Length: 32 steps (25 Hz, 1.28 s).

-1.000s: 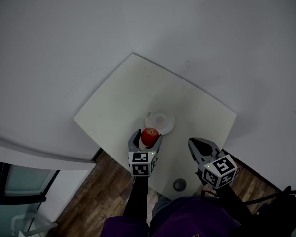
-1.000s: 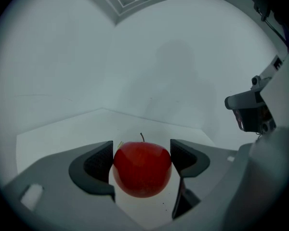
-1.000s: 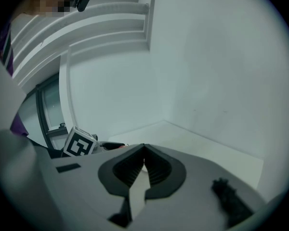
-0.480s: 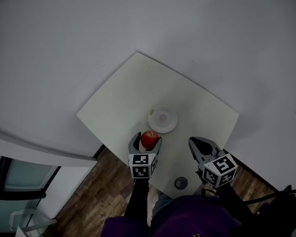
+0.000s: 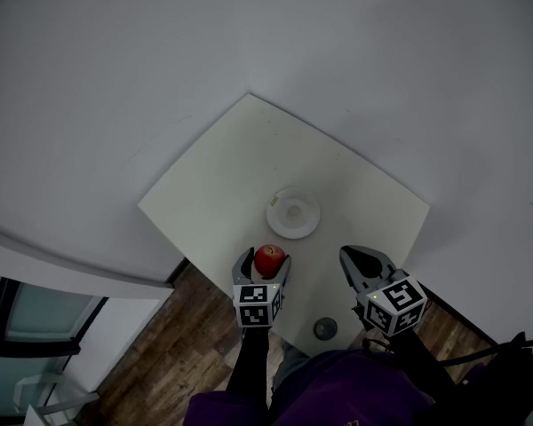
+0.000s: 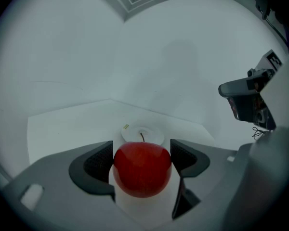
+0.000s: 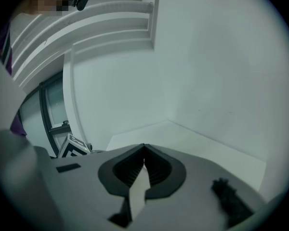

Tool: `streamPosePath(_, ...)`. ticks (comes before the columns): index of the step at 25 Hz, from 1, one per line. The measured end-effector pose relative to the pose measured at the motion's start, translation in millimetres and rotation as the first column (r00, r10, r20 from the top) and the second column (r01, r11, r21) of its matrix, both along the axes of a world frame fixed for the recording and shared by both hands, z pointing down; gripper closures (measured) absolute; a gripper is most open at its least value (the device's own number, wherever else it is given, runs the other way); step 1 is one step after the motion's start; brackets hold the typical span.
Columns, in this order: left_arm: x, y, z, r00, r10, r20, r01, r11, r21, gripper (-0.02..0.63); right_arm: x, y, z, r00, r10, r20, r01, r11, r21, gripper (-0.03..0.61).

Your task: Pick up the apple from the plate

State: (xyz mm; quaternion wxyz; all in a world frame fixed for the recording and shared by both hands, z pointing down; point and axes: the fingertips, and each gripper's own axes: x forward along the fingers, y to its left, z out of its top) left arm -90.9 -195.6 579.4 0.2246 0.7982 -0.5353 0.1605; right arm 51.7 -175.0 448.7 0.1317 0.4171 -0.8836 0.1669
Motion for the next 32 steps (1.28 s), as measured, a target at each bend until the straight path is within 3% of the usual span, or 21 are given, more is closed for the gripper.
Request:
streamPosePath(8, -2, 11, 8, 1.0, -0.004, -0.011, 0.004, 1.0, 0.004, 0.235, -5, 3, 1, 1.0, -0.01, -0.013, 0.01, 1.0, -0.003, 0.568)
streamPosePath(22, -3, 31, 18, 1.0, -0.03, -0.002, 0.03, 0.996, 0.089, 0.232, -7, 5, 1, 0.999, -0.019, -0.026, 0.019, 1.0, 0.002, 0.568)
streamPosePath(32, -6, 52, 29, 0.999, -0.042, 0.013, 0.041, 0.998, 0.054, 0.227, -7, 7, 2, 1.0, -0.018, -0.015, 0.018, 1.0, 0.001, 0.568)
